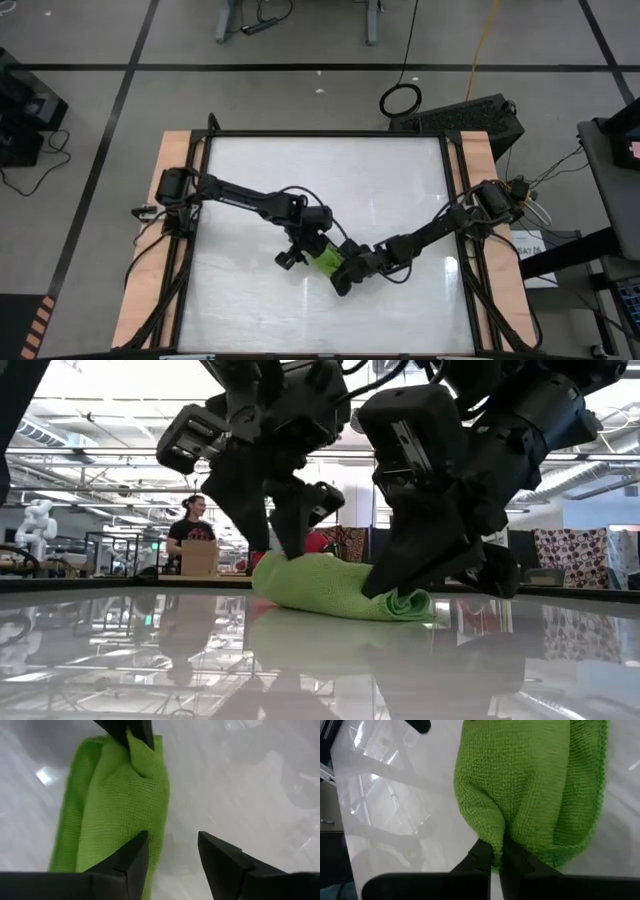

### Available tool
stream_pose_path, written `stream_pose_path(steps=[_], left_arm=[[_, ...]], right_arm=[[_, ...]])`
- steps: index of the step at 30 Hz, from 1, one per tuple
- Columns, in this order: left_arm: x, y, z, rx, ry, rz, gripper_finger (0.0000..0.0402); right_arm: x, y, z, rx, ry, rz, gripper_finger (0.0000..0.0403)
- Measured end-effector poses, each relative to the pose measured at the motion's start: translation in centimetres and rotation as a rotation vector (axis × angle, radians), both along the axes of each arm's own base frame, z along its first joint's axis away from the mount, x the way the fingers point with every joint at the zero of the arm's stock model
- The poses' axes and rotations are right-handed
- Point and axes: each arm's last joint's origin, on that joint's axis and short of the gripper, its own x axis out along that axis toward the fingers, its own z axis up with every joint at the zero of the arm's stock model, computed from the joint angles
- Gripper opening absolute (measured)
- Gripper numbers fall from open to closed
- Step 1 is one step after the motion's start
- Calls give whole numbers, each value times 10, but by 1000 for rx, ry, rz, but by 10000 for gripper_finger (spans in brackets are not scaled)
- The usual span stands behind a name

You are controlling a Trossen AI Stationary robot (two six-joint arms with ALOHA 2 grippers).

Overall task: Roll towel
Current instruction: Roll the green microfiber cloth

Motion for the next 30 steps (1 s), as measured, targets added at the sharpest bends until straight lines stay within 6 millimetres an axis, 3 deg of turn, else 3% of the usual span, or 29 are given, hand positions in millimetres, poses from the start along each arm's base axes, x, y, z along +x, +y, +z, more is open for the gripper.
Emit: stream_pose_path(steps=[9,17,25,30], left_arm=[[14,7,-14,37,-77,13,176],[19,11,-36,50,-33,33,176],[20,15,-37,44,-25,63,176],[21,30,-38,37,-8,132,176]], right_arm=[[2,0,1,21,-16,36,18],[2,1,4,-24,-33,115,83],[-7,0,37,-110,-102,233,197],[-21,-1,66,-155,-128,284,237]])
